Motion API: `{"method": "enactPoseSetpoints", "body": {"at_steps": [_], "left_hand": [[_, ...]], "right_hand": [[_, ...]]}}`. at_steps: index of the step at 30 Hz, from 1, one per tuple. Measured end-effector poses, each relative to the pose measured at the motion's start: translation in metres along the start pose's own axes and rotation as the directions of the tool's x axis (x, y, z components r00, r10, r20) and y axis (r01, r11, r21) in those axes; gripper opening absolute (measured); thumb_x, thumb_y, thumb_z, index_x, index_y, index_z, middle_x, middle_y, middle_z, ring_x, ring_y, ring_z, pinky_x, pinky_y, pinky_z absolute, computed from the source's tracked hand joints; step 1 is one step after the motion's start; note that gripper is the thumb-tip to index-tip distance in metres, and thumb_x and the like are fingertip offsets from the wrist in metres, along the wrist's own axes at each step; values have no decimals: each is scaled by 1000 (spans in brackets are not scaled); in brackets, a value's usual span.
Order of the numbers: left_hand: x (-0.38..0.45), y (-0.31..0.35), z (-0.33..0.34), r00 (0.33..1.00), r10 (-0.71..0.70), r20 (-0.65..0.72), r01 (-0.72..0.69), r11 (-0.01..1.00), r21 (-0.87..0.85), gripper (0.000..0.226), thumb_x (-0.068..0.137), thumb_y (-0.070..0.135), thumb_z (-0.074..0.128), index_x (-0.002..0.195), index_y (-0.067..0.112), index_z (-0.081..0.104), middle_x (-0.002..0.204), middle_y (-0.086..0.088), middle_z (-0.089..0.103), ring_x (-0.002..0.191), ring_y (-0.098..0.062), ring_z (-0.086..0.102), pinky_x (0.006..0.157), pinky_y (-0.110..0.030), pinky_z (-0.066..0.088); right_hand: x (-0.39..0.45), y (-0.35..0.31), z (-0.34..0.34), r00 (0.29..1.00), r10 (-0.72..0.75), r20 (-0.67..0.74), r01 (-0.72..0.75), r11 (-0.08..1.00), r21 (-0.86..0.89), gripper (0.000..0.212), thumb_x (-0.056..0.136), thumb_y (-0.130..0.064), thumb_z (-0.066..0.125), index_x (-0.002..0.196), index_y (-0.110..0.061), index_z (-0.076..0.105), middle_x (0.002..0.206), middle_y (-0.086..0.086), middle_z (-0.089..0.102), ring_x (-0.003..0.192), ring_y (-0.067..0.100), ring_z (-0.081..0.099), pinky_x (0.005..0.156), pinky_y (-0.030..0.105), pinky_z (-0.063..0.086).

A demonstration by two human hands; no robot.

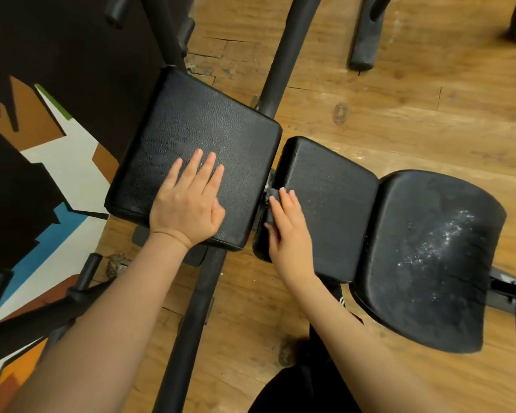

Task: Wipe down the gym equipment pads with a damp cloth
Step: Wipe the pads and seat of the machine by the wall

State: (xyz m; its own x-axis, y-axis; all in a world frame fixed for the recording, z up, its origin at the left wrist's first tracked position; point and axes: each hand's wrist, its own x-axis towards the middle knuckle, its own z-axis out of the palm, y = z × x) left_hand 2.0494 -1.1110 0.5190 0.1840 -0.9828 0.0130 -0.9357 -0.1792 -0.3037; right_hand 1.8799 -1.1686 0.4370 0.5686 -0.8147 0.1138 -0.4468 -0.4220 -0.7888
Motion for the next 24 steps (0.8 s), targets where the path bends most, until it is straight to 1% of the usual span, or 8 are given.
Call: {"method": "enactPoseSetpoints", "body": {"at_steps": [3, 6, 9, 12, 14, 17, 21, 24], "left_hand": [[0, 0, -1, 1000, -1, 11, 1, 1000, -3, 56, 79, 24, 39, 127, 1, 58, 135, -19, 54, 128, -37, 47, 108, -49, 27], [0, 0, -1, 1000, -2, 9, 2, 1000, -5, 56, 79, 24, 39, 126, 1, 58, 135, -19, 54, 128, -36, 48, 107, -49, 28], [1, -1, 0, 1000, 1, -8, -1, 1000, -1, 56, 80, 24, 39, 127, 1, 58, 135, -20, 53, 128, -37, 47, 107, -49, 28], [0, 0, 1, 1000, -2, -9, 2, 1000, -7, 56, 80, 24, 39, 127, 1, 58, 135, -20, 53, 128, -37, 47, 108, -48, 27], [0, 0, 1, 1000, -6, -10, 5, 1000, -3, 56, 80, 24, 39, 127, 1, 58, 135, -20, 53, 128, -37, 47, 108, -48, 26], [0, 0, 2, 1000, -5, -2, 5, 1000, 1, 56, 80, 24, 39, 128, 2, 57, 136, -19, 53, 129, -36, 46, 108, -48, 27], [0, 0, 1, 1000, -6, 7, 6, 1000, -5, 57, 80, 24, 38, 128, 1, 57, 136, -20, 52, 129, -37, 46, 108, -49, 27], [0, 0, 1, 1000, -2, 0, 2, 1000, -9, 56, 80, 24, 38, 128, 1, 57, 136, -20, 52, 129, -37, 46, 108, -50, 28]], "right_hand": [[-6, 25, -13, 991, -102, 86, 104, 994, -22, 48, 84, -3, 52, 132, 1, 47, 141, 18, 41, 136, 25, 27, 113, 27, 19], [-25, 75, -36, 992, 120, -33, -121, 992, -29, 47, 84, 2, 53, 131, 2, 48, 141, 14, 40, 135, 30, 31, 115, 25, 18], [-33, 101, -54, 913, 387, -130, -390, 921, -1, 45, 88, 5, 53, 133, 0, 47, 144, 14, 37, 137, 30, 30, 114, 38, 24], [-27, 90, -49, 861, 476, -181, -480, 877, 24, 45, 89, 4, 52, 133, 0, 46, 145, 16, 37, 139, 30, 27, 113, 28, 18], [-23, 64, -33, 896, 411, -167, -413, 910, 25, 45, 88, 2, 52, 133, 1, 46, 144, 18, 37, 138, 31, 27, 112, 28, 16], [-24, 22, -7, 979, 188, -80, -187, 982, 22, 45, 86, -6, 50, 130, 1, 49, 142, 18, 41, 136, 25, 26, 113, 24, 15], [-30, 18, -6, 997, -50, 61, 49, 998, 29, 44, 88, -10, 46, 131, -2, 46, 140, 16, 43, 135, 22, 27, 114, 20, 14], [-45, 63, -27, 999, -9, 34, 10, 1000, -22, 45, 85, -3, 51, 130, 0, 48, 139, 10, 40, 134, 26, 31, 114, 22, 17]]}}
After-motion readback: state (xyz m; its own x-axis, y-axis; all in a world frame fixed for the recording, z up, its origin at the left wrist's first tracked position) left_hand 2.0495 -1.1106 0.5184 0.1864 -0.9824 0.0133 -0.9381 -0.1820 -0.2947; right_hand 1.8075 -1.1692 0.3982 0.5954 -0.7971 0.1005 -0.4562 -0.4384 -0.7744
